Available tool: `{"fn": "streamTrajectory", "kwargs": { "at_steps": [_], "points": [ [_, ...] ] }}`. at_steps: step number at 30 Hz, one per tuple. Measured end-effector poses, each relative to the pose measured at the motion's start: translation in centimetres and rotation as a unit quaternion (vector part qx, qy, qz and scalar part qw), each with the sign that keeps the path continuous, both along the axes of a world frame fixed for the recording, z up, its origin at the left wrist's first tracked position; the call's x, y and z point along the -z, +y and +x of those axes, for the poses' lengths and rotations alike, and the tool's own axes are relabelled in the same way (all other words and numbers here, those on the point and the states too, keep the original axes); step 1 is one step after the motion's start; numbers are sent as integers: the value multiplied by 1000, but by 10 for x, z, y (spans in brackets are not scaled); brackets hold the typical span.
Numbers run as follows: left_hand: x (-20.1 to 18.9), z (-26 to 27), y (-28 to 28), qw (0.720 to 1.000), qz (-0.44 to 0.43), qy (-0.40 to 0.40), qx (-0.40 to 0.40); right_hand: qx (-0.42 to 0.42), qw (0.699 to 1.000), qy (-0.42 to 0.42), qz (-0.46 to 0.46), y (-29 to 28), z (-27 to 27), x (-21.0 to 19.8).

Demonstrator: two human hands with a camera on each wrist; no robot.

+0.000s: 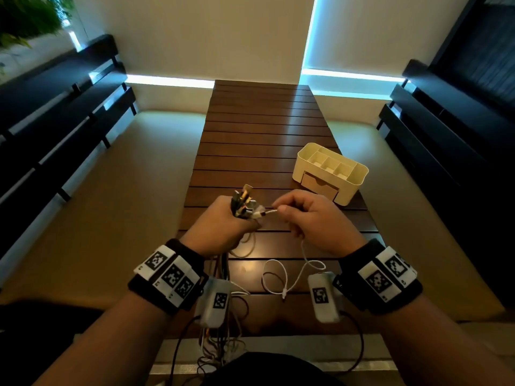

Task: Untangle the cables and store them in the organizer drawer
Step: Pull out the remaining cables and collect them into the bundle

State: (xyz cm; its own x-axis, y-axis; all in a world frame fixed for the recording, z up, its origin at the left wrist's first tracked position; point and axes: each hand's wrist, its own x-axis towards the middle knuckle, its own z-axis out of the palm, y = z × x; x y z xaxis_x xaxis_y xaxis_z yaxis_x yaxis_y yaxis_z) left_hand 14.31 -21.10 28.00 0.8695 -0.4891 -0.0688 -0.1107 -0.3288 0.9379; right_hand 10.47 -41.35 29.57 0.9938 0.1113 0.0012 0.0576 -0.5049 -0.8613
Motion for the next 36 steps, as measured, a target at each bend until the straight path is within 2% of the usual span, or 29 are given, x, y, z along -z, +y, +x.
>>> {"fn": "streamTrajectory", "kwargs": {
  "at_steps": [4,7,11,15,18,20,24,26,27,29,31,36],
  "points": [
    [8,13,18,986,-70,26,-149,2,999,15,-34,-12,-5,6],
    [10,15,27,984,-55,42,-167,-2,998,33,-54,-18,-8,12],
    [6,9,13,990,72,-32,-116,1,993,44,-108,-19,-7,10],
    [-7,-1,-4,991,61,-95,-74,-47,975,96,-195,-21,-9,11],
    [-14,-14,-21,991,71,-108,47,-61,982,74,-162,-20,-13,5],
    [-14,-19,-29,989,75,-74,103,-52,991,44,-115,-21,-16,1],
    [-14,-20,-30,991,62,-59,105,-32,998,19,-44,-28,-25,6],
    [-16,-19,-25,994,61,-62,71,-16,1000,22,-15,-33,-30,13],
    [-16,-15,-20,997,45,-61,24,-5,1000,25,4,-36,-33,17],
    [-15,-2,-9,992,-37,-44,-114,17,998,39,43,-40,-37,28],
    [-17,12,5,969,-127,-12,-213,21,996,60,55,-43,-43,42],
    [-20,28,20,950,-170,10,-261,10,981,170,92,-42,-54,82]
  ]
}}
